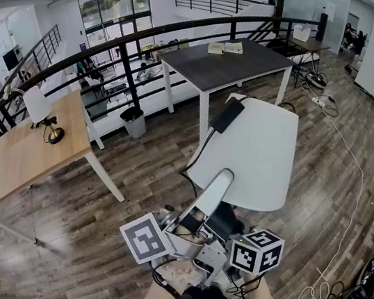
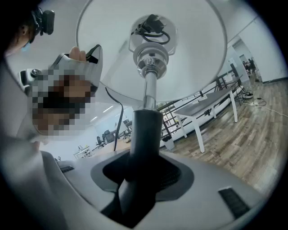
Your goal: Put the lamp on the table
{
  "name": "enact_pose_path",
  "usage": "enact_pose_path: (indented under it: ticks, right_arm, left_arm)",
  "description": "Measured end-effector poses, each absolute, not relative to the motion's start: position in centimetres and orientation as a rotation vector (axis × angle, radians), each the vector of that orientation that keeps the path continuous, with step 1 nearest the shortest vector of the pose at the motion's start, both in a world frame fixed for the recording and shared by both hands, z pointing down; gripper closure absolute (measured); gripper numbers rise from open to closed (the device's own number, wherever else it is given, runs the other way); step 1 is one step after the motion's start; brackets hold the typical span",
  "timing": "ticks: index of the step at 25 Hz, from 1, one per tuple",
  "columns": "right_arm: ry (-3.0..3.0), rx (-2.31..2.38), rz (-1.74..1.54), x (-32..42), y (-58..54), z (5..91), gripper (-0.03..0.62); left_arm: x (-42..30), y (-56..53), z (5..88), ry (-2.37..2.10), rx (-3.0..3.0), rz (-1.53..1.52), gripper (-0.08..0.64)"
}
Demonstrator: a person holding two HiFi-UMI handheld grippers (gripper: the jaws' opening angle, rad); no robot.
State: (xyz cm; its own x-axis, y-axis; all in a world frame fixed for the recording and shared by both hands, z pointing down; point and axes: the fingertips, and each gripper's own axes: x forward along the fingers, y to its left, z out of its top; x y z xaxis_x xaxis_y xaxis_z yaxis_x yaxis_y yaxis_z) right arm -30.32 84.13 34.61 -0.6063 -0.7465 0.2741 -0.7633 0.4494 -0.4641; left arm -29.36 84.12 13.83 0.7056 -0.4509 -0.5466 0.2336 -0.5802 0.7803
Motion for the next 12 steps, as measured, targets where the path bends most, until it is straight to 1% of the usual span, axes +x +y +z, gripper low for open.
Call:
enact_pose_path:
  ticks: [12]
  right_arm:
    - [-2.678,1.368,0.867,-29.3,84.5,34.3,0.413]
  left_arm:
    - [-28.0,84.8,13.5,-0.176,1.995,-0.932,0.541]
